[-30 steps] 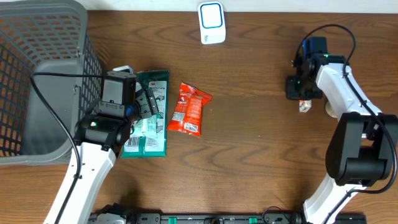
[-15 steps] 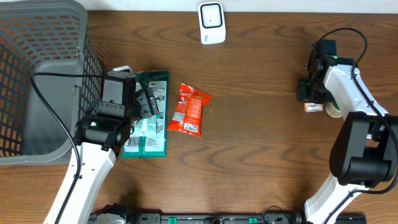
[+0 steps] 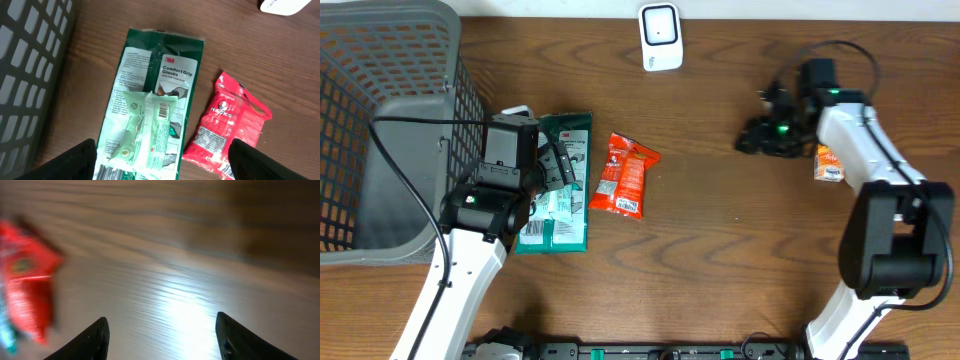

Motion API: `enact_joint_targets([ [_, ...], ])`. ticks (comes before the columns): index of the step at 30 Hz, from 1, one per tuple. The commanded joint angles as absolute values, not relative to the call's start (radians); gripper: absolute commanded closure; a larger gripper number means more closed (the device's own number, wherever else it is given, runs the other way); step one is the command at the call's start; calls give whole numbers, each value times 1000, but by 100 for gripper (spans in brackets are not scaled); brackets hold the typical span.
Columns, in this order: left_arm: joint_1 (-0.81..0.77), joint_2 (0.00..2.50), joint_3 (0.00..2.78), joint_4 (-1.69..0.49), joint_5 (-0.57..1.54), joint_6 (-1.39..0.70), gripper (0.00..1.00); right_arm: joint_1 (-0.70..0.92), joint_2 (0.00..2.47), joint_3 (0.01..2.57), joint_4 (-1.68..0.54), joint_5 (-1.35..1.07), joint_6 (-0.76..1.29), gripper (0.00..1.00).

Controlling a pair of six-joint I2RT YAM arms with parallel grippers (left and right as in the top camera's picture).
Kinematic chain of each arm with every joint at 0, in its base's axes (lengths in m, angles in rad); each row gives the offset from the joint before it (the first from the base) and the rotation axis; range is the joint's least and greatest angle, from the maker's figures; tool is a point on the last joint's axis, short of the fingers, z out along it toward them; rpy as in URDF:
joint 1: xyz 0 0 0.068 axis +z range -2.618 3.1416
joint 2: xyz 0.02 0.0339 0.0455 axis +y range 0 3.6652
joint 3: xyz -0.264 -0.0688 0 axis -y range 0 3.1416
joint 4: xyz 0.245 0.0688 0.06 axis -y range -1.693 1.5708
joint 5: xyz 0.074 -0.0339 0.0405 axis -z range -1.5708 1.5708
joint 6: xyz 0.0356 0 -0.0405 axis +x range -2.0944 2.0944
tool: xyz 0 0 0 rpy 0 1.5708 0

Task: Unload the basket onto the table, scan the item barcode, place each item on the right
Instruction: 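Reach the right gripper to the red snack packet and grasp it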

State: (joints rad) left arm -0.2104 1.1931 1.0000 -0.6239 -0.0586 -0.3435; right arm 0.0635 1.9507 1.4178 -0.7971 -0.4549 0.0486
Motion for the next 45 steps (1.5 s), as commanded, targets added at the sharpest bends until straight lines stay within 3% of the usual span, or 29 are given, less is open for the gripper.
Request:
enact_joint_targets([
  [1,-207,1190,1019,-624,-61,-345,16,192,1933,1412,-759,-574,156,38],
  [5,-207,1190,1019,-624,-60,-345,16,345,1933,1412,-671,-537,253,34],
  [8,-207,1190,1019,-624,-60,-345,16,462,1933,1412,-617,-339,400,25],
  [11,-207,1190,1019,-624,-61,-345,16,558,1933,1411,-546,-204,434,27],
  [15,-207,1190,1019,-624,-60,-345,16,610,1942,1411,-510,-19,526,25],
  [23,-207,1190,1019,-624,-60,-345,16,607,2051,1410,-400,-17,520,21],
  [24,-207,1190,1019,-624,-61,-345,16,606,2063,1411,-399,-28,495,23],
  [30,-207,1190,1019,-624,-60,-345,16,597,2071,1411,-520,-15,345,54],
  [34,-207,1190,1019,-624,-60,-345,16,550,2049,1411,-678,32,343,61],
  [40,-207,1190,1019,-624,-61,-345,16,484,1958,1411,-792,38,323,58],
  [45,-207,1190,1019,-624,-61,-345,16,479,1856,1411,-751,-216,249,40],
])
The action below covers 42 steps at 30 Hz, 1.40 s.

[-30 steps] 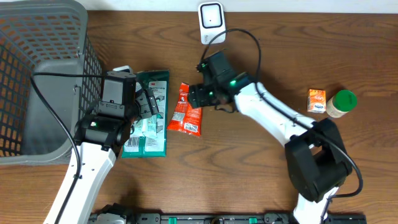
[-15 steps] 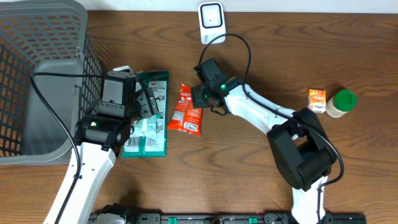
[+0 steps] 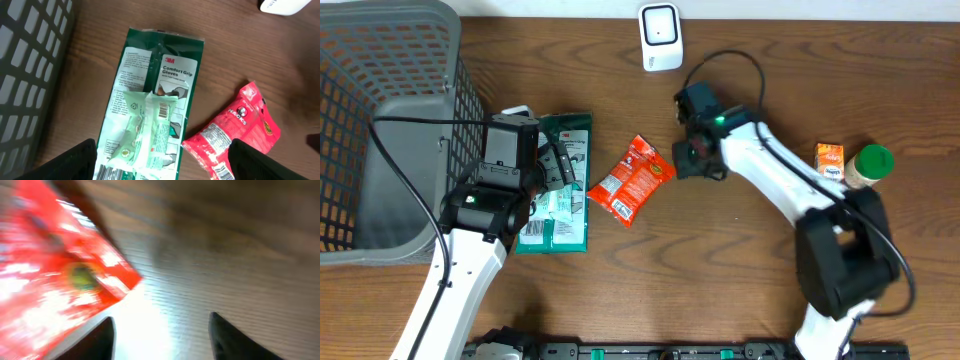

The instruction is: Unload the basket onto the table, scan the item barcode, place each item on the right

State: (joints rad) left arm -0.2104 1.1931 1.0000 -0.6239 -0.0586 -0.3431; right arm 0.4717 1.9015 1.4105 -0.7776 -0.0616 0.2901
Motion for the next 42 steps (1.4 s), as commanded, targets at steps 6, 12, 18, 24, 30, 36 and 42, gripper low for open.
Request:
enact_joint_targets([
  [6,-207,1190,1019,-624,-61,-345,16,582,1924,1411,-466,-267,249,37],
  [12,-207,1190,1019,-624,-60,-345,16,651,2059,1411,-292,-146,249,37],
  [18,-207,1190,1019,-624,-61,-345,16,606,2070,1411,-493,-76,245,40],
  [24,-207,1190,1019,-624,-60,-345,16,545,2065,1414,-580,-88,200,35],
  [30,-207,1190,1019,-619,-60,-345,16,469,1945,1419,-630,-211,155,29],
  [36,-210,1196,1016,-616,61,-357,36,302,1791,1419,-791,-386,88,27],
  [42,-310,1339,946,-568,203,-381,93,161,1815,1393,-873,-538,-23,27],
])
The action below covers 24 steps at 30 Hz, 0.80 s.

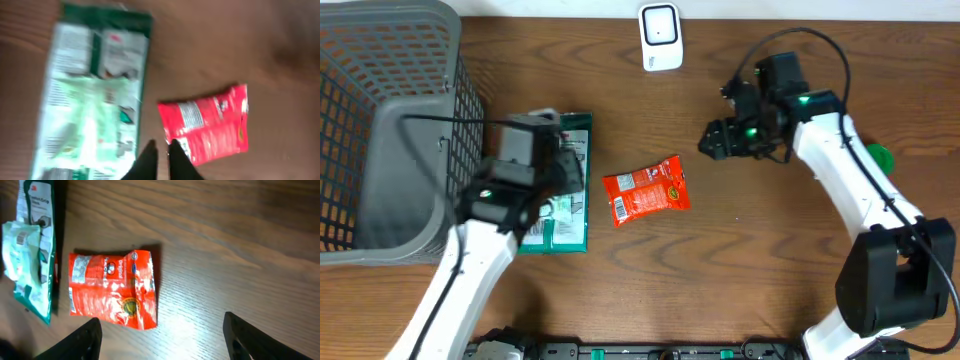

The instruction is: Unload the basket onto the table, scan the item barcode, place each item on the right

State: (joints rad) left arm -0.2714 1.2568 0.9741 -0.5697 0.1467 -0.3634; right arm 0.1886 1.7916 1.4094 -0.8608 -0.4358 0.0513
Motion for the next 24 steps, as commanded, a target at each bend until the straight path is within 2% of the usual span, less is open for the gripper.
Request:
enact_joint_targets([
  [1,-327,1386,946,-568,203,-384,93,152,1823,1392,-880,-545,-30,26],
  [11,-384,1707,946,-467,288,-383,93,161,1954,1363,-887,-691,-100,27],
  [16,-384,1746,946,-464,287,-383,93,176,2011,1325,-841,-776,-114,29],
  [24,-384,1755,946,-459,276,-383,92,256,2068,1235,-649,-884,-65,30],
])
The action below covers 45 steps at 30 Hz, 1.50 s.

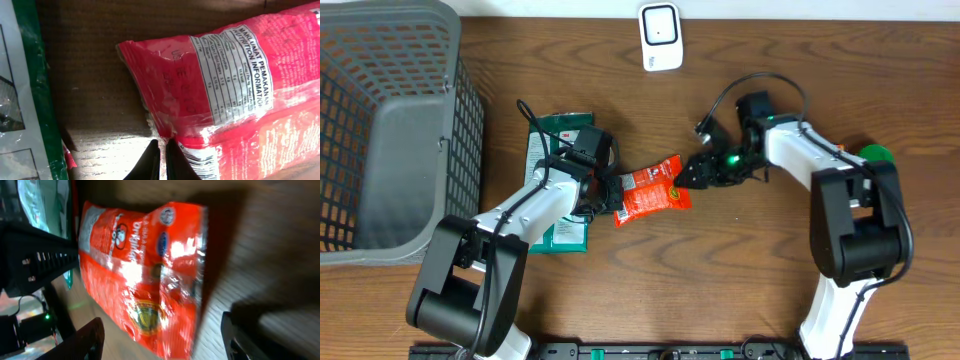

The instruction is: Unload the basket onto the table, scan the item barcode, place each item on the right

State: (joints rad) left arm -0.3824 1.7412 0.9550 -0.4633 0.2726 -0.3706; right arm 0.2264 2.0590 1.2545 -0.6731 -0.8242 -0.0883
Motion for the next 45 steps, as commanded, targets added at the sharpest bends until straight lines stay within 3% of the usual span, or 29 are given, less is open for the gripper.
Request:
enact_joint_targets([
  [1,-384,1756,946,-456,276,-383,92,273,2069,1221,-617,-884,-37,30],
  [12,-384,1758,946,-453,276,-383,92,379,2069,1175,-451,-886,74,32],
  [20,-384,1758,946,-443,276,-382,92,398,2069,1175,-422,-926,74,48],
  [26,-384,1758,946,-443,276,-382,92,398,2069,1175,-393,-1015,74,52],
  [29,-384,1758,946,-443,276,-382,92,398,2069,1175,-396,-1010,73,91],
  [30,-384,1758,946,-443,276,-382,92,398,2069,1175,-395,-1002,73,99],
  [38,-364,1611,991,-431,274,-382,83,353,2068,1176,-449,-1003,34,99],
  [45,-313,1294,995,-501,95,-383,83,204,1963,1178,-646,-1079,-247,99],
])
